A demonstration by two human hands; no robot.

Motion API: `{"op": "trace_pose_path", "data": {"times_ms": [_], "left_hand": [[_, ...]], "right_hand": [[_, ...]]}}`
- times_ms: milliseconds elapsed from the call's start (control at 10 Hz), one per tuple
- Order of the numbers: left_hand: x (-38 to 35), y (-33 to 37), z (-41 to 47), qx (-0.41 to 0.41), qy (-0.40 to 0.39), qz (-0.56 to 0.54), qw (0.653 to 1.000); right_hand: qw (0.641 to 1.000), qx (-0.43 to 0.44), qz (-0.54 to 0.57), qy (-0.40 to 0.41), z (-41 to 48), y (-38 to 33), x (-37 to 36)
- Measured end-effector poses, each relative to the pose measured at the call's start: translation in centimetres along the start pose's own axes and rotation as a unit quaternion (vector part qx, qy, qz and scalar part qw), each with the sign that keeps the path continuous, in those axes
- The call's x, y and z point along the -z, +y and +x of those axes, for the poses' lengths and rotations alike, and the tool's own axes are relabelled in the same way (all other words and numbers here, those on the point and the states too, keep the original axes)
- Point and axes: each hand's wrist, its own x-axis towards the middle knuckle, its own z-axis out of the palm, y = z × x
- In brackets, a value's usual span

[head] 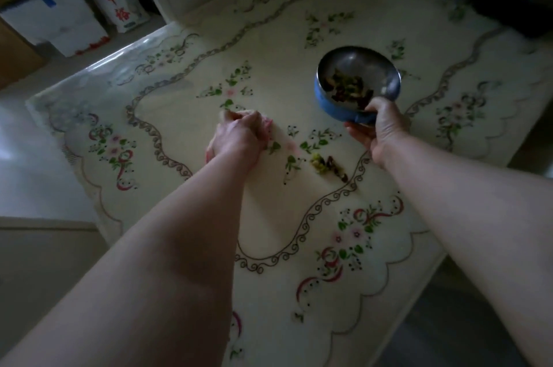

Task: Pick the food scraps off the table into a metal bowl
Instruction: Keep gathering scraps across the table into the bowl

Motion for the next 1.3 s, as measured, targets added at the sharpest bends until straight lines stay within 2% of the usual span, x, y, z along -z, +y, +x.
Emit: {"op": "trace_pose_path", "data": {"times_ms": [100,200,300,400,600,700,900,1000,1100,1200,1300], "left_hand": [[-1.5,3.0,-2.4,-0.067,-0.064,-0.026,0.995],[-1.8,3.0,-4.2,-0.051,-0.060,-0.020,0.997],[-0.2,1.0,-4.1,-0.026,-0.020,0.011,0.999],[3.2,-2.3,-3.8,0.034,0.042,0.043,0.998],[7.9,-9.3,0.7,0.164,0.104,0.029,0.981],[8.9,-9.5,2.8,0.220,0.141,0.036,0.965],[9.2,-9.5,7.1,0.229,0.155,0.064,0.959],[8.1,-8.3,7.2,0.177,0.166,0.161,0.957],[5.9,-5.4,6.3,0.046,0.097,0.127,0.986],[2.6,-0.6,5.1,0.021,0.009,0.054,0.998],[-0.9,3.5,2.6,-0.031,-0.044,0.048,0.997]], "right_hand": [[0.998,-0.006,-0.051,-0.031,-0.2,0.1,0.8],[0.996,-0.014,-0.073,-0.045,-0.7,0.6,0.6],[0.997,-0.021,-0.062,-0.042,-1.1,1.2,-0.6],[0.995,-0.028,-0.074,-0.069,-1.8,1.8,-3.9],[0.987,-0.047,-0.107,-0.107,-2.0,3.8,-11.1],[0.987,-0.036,-0.106,-0.111,-1.3,4.2,-13.2],[0.988,0.004,-0.119,-0.097,1.2,2.3,-11.7],[0.991,0.014,-0.114,-0.067,1.9,1.0,-8.7],[0.993,0.021,-0.105,-0.051,2.1,-0.1,-5.3],[0.996,0.034,-0.084,-0.016,1.9,-0.9,-2.7],[0.997,0.047,-0.066,0.018,1.4,-2.0,-0.5]]}}
